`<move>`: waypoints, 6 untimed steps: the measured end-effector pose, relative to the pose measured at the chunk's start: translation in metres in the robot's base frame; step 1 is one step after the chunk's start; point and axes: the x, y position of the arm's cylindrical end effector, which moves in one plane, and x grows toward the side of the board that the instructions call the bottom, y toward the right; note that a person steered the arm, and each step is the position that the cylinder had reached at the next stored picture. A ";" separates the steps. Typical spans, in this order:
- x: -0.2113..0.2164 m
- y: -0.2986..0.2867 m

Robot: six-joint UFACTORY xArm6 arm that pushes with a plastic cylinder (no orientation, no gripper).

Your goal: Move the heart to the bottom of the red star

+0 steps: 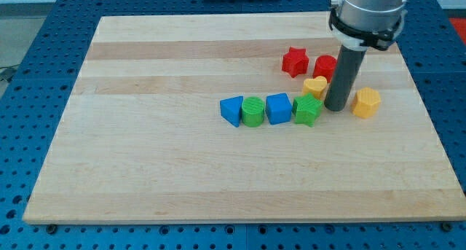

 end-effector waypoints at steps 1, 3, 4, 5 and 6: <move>-0.020 -0.007; -0.053 -0.019; -0.054 -0.020; -0.046 -0.018; -0.010 0.015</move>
